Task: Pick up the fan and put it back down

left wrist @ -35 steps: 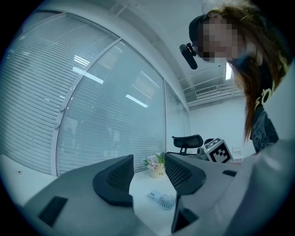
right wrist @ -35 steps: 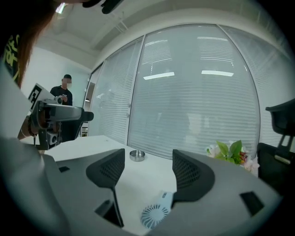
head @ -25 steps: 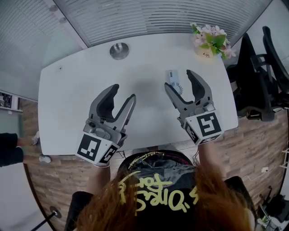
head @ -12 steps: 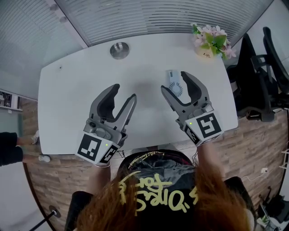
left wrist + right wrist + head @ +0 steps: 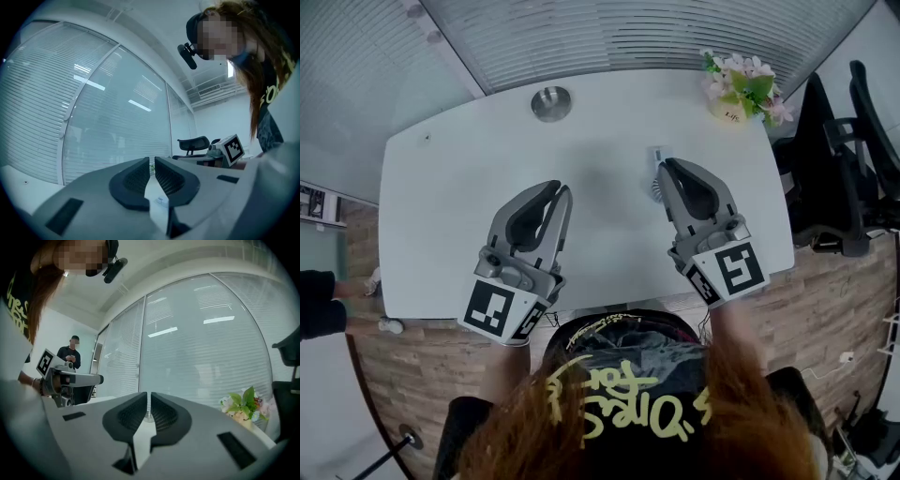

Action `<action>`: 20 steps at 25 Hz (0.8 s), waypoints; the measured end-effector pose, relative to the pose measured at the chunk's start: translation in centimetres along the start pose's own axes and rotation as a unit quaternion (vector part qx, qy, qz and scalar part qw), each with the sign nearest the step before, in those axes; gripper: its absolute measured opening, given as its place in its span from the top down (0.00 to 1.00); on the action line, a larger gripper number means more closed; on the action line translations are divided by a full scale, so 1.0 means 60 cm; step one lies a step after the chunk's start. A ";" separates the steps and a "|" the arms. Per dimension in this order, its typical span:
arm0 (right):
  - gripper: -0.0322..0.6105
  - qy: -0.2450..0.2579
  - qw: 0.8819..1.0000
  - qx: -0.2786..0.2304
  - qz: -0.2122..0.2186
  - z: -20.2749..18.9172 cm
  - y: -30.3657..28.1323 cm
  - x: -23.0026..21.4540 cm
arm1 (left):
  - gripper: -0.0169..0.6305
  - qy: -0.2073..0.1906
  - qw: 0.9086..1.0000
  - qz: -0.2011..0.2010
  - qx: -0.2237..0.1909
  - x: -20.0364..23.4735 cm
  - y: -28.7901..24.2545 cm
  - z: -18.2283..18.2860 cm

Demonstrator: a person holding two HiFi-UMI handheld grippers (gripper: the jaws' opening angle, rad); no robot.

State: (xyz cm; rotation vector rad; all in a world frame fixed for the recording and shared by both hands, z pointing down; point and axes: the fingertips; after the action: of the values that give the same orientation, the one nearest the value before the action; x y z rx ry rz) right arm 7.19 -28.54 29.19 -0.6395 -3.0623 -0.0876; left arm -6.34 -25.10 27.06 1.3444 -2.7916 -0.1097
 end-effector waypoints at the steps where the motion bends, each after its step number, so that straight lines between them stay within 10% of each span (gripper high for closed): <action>1: 0.91 -0.001 1.000 -0.002 0.003 0.001 0.000 0.003 | 0.95 0.000 1.000 0.002 0.000 0.001 0.002 0.000; 20: 0.95 -0.009 0.999 -0.012 0.030 0.010 0.007 0.029 | 0.99 0.003 1.000 0.013 -0.004 0.005 0.016 0.005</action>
State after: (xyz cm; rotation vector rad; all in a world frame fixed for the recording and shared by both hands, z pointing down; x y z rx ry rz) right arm 5.79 -27.42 28.67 -0.7363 -3.0610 -0.1174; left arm -7.27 -24.73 26.84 1.3040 -2.7997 -0.1152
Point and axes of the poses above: the fingertips, and each gripper's own axes: y backward along the fingers, x to its left, z out of its top, and after that the axes turned 14 degrees about -z, right-handed
